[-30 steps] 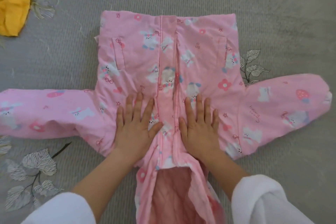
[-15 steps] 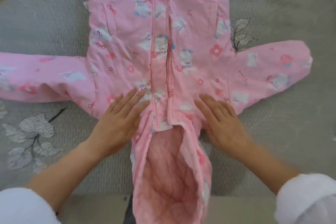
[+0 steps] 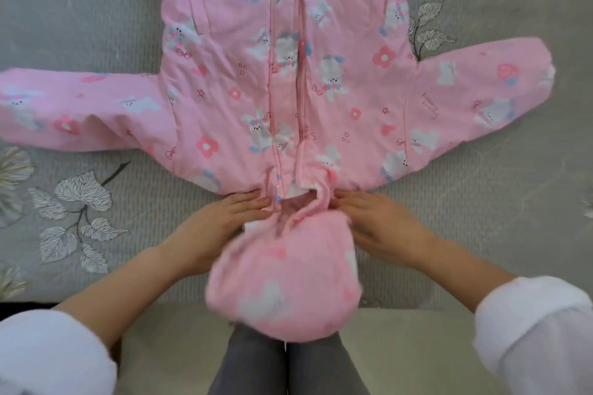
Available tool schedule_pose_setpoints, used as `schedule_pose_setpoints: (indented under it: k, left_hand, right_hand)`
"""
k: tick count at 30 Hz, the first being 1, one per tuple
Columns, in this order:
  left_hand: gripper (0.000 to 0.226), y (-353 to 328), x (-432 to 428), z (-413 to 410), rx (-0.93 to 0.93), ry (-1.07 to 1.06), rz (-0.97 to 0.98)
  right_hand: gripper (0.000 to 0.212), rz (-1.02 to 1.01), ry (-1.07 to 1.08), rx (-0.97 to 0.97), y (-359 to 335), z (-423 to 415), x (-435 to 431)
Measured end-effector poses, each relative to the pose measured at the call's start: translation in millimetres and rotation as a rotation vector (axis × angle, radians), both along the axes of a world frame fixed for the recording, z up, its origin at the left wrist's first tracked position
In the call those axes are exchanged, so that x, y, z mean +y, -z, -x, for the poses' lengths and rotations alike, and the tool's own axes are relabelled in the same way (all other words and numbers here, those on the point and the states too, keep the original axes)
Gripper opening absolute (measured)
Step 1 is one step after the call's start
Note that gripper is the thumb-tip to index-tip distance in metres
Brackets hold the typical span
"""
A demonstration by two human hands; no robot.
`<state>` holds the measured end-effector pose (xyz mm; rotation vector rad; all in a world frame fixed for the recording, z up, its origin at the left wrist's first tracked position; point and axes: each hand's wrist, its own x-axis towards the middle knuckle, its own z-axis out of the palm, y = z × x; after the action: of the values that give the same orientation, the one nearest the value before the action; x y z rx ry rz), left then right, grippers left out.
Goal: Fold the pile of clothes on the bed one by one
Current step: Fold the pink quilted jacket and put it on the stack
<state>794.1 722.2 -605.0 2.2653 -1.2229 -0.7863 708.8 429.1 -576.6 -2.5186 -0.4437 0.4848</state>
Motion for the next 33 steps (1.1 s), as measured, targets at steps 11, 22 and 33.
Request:
schedule_pose_setpoints:
  k: [11,22,33]
  left_hand:
    - [0.049,-48.1,-67.3,-70.1,-0.013,-1.119,0.258]
    - [0.066,5.3,-122.5,-105.8,-0.382,-0.34,-0.28]
    - [0.068,23.1,-134.8,-107.7,-0.401,-0.322,-0.266]
  right_hand:
    - [0.051,-0.27,0.992,-0.131,-14.6,-118.0,12.8]
    - [0.047,0.175,0.713,-0.019,40.9,-143.0,5.3]
    - [0.068,-0.235,2.166,-0.009,25.8,-86.3,-91.5]
